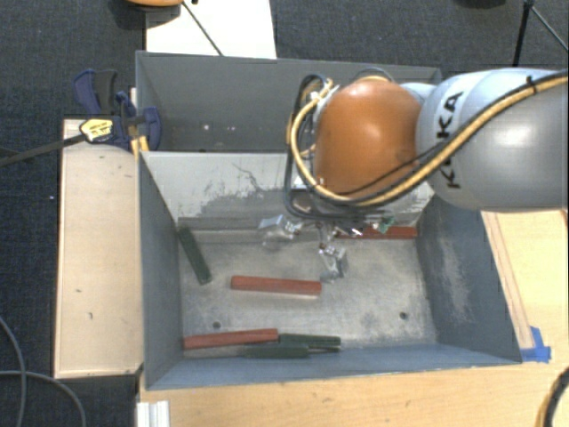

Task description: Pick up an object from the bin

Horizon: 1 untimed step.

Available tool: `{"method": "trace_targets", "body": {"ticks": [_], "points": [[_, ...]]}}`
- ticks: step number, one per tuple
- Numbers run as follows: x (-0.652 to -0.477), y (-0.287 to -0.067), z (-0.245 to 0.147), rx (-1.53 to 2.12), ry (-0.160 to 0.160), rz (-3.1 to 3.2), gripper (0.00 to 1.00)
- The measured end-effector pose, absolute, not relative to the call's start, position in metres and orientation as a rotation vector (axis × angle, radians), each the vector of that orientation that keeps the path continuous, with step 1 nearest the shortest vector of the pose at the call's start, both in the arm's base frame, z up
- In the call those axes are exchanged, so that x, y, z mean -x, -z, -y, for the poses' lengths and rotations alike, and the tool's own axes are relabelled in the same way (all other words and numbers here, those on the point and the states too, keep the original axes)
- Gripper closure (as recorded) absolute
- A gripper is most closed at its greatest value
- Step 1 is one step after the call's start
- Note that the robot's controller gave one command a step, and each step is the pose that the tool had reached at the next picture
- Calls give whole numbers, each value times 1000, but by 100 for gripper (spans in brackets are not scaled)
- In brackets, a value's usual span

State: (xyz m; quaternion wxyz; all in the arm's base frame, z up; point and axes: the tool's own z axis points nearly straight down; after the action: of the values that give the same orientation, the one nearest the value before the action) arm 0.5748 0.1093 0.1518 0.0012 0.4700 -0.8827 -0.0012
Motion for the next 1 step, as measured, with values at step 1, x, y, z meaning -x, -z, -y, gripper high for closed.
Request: {"method": "trace_targets", "body": {"ticks": [1], "points": [[-552, -72, -118, -1695, 1, 2645, 100]]}}
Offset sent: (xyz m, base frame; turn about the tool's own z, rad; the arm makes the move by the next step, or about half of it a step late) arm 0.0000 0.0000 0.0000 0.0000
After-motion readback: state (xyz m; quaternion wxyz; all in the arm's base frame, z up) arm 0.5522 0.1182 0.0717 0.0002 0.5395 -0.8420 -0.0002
